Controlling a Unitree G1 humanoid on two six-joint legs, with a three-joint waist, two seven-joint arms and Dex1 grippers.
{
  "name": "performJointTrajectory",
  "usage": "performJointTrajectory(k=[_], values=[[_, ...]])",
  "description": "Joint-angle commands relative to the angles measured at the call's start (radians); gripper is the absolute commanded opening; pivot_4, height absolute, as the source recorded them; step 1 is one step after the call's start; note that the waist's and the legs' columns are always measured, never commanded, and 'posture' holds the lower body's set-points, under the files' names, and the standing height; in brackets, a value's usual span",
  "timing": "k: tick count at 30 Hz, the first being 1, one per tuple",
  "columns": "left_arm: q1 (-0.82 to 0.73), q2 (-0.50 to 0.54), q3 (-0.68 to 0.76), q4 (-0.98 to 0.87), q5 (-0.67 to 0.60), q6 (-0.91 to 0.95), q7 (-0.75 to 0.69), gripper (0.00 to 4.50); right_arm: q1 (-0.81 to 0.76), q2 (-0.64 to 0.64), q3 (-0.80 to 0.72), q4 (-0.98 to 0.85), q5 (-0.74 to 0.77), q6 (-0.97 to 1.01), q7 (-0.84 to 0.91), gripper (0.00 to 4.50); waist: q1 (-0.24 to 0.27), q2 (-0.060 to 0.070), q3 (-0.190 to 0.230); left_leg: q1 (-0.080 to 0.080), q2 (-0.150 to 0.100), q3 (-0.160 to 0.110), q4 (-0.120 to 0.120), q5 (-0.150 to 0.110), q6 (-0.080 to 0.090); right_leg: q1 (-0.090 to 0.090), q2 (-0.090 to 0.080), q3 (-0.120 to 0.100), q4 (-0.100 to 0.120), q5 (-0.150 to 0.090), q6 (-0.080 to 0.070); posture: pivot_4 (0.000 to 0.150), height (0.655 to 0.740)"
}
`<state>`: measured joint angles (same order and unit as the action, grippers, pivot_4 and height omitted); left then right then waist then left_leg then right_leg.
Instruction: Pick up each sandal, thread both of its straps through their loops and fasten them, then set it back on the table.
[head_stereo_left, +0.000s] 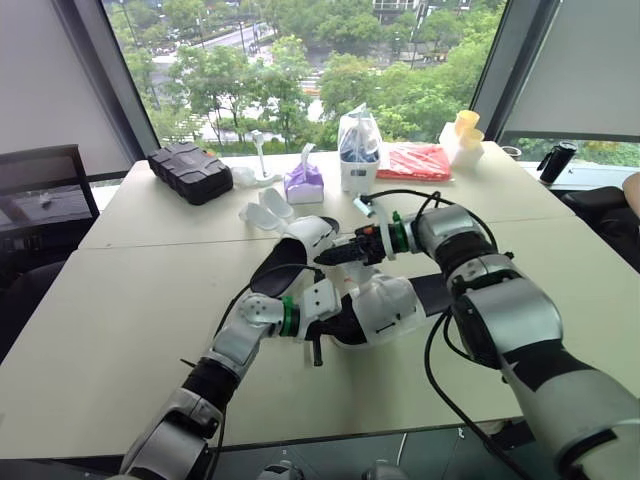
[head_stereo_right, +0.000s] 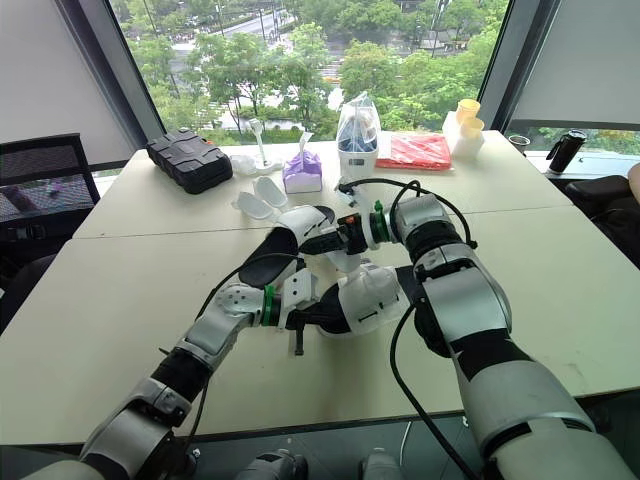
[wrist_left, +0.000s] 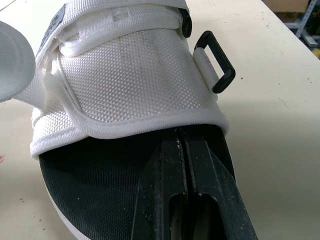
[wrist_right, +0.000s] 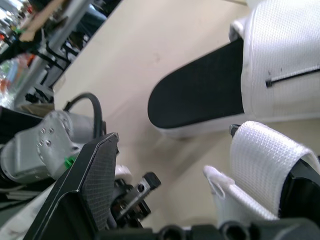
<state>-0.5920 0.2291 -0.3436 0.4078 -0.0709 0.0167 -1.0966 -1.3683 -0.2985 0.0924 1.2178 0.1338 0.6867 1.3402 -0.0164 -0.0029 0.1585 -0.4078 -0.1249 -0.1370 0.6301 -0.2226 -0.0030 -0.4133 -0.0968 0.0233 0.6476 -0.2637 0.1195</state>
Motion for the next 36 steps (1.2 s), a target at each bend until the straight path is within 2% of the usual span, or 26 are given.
performJointTrajectory(k=[1, 12, 15, 21, 22, 27, 28, 30, 32, 36], values=[[0.025, 0.008, -0.027, -0.002, 0.025, 0.021, 0.001, 0.00, -0.060, -0.002, -0.059, -0.012, 0.033, 0.016, -0.007, 3.88, 0.000, 0.000, 0.000, 0.000, 0.000, 0.000, 0.000, 0.000, 0.000, 0.000, 0.000, 0.000, 0.000, 0.000, 0.000, 0.150, 0.7400], [0.033, 0.010, -0.034, -0.010, 0.028, 0.020, -0.005, 0.00, -0.083, -0.007, -0.112, -0.022, 0.040, 0.040, -0.022, 3.88, -0.001, 0.000, 0.000, 0.000, 0.000, 0.000, -0.001, 0.000, 0.000, -0.001, 0.000, 0.000, 0.000, 0.000, 0.000, 0.150, 0.7400], [0.034, 0.008, -0.036, -0.012, 0.028, 0.022, -0.006, 0.00, -0.086, -0.013, -0.121, -0.027, 0.044, 0.046, -0.021, 3.13, -0.001, 0.000, 0.000, 0.000, 0.000, 0.000, -0.001, 0.000, 0.000, -0.001, 0.000, 0.000, 0.000, 0.000, 0.000, 0.150, 0.7400], [0.034, 0.008, -0.038, -0.011, 0.027, 0.022, -0.009, 0.00, -0.088, -0.028, -0.128, -0.054, 0.054, 0.072, 0.004, 0.28, -0.001, 0.000, 0.000, 0.000, 0.000, 0.000, -0.001, 0.000, 0.000, -0.001, 0.000, 0.000, 0.000, 0.000, 0.000, 0.150, 0.7400], [0.034, 0.008, -0.038, -0.011, 0.027, 0.022, -0.010, 0.00, -0.088, -0.030, -0.129, -0.059, 0.056, 0.076, 0.007, 0.04, -0.001, 0.000, 0.000, 0.000, 0.000, 0.000, -0.001, 0.000, 0.000, -0.001, 0.000, 0.000, 0.000, 0.000, 0.000, 0.150, 0.7400], [0.033, 0.008, -0.039, -0.009, 0.027, 0.020, -0.011, 0.00, -0.053, -0.060, -0.098, -0.167, 0.062, 0.119, 0.071, 0.04, 0.000, 0.000, 0.000, -0.001, 0.000, 0.000, -0.001, 0.000, 0.000, -0.001, 0.000, 0.000, 0.000, 0.000, 0.000, 0.150, 0.7400], [0.032, 0.008, -0.039, -0.010, 0.027, 0.022, -0.011, 0.00, -0.037, -0.072, -0.085, -0.210, 0.063, 0.135, 0.086, 0.04, 0.000, 0.000, 0.000, -0.001, 0.000, 0.000, -0.001, 0.000, 0.000, -0.001, 0.000, 0.000, 0.000, 0.000, 0.000, 0.150, 0.7400], [0.032, 0.007, -0.038, -0.011, 0.026, 0.026, -0.011, 0.00, 0.058, -0.122, -0.056, -0.420, 0.093, 0.194, 0.126, 0.04, 0.003, 0.000, 0.000, -0.001, 0.000, 0.000, -0.001, 0.000, 0.000, -0.001, 0.000, 0.000, 0.000, 0.000, 0.000, 0.150, 0.7400], [0.034, 0.007, -0.038, -0.012, 0.024, 0.031, -0.011, 0.00, 0.220, -0.155, -0.078, -0.707, 0.135, 0.174, 0.096, 0.04, 0.010, 0.000, 0.000, -0.002, 0.000, -0.001, 0.000, 0.000, 0.000, -0.001, -0.001, -0.001, 0.000, 0.000, 0.000, 0.150, 0.7400], [0.039, 0.010, -0.037, -0.021, 0.022, 0.038, -0.014, 0.00, 0.519, -0.215, -0.085, -1.154, 0.155, 0.082, 0.008, 0.04, 0.005, 0.000, 0.000, -0.002, 0.000, -0.001, -0.001, 0.000, 0.000, -0.001, -0.002, -0.001, -0.001, 0.000, 0.000, 0.150, 0.7400]])
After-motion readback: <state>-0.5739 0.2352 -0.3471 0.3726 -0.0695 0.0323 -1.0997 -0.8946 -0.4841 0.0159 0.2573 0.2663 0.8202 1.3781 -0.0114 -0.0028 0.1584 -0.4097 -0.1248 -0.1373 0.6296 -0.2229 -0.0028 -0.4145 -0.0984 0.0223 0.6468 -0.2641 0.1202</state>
